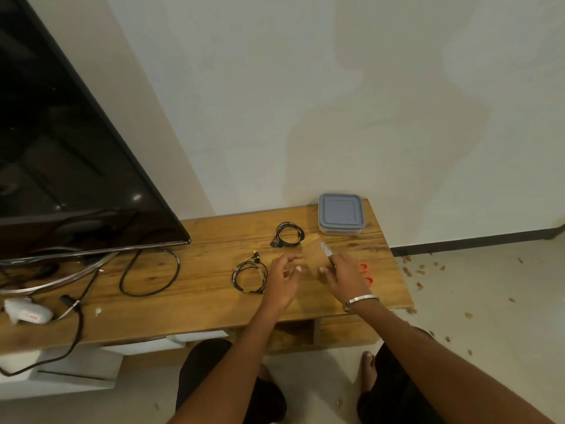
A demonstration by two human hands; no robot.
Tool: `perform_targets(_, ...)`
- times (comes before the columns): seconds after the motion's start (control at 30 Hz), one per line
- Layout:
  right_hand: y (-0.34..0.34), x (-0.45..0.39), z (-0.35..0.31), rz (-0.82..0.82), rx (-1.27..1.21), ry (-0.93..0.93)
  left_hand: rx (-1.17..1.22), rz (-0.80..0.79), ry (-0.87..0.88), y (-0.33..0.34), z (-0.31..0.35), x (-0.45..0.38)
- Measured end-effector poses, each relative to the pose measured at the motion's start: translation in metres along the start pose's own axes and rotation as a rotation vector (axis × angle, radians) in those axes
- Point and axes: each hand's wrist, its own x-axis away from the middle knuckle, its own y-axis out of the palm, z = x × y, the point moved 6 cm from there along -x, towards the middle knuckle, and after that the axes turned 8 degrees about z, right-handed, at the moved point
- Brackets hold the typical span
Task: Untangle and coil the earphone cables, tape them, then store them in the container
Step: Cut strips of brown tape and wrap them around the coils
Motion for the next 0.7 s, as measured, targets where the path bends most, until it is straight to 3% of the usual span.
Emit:
perform_targets(0.23, 0.003, 0.025, 0.010, -0.172, -0.063, 0.042, 0.060, -0.151, -0.036, 0.011, -0.001, 0.014)
perform_targets(0.57, -0.003, 0.030, 0.014, -0.444, -0.066, 0.050, 0.017, -0.213, 0.041, 0.025, 0.004, 0.009)
perform_targets(0.63, -0.006, 0.028, 0.014, -0.458, -0.097, 0.061, 0.040, -0.227, 0.047, 0.027, 0.002, 0.008)
perform_targets(0.7, -0.015, 0.017, 0.014, -0.363, -0.123, 0.077, 0.041, -0.230, 0.072, 0.027, 0.002, 0.007)
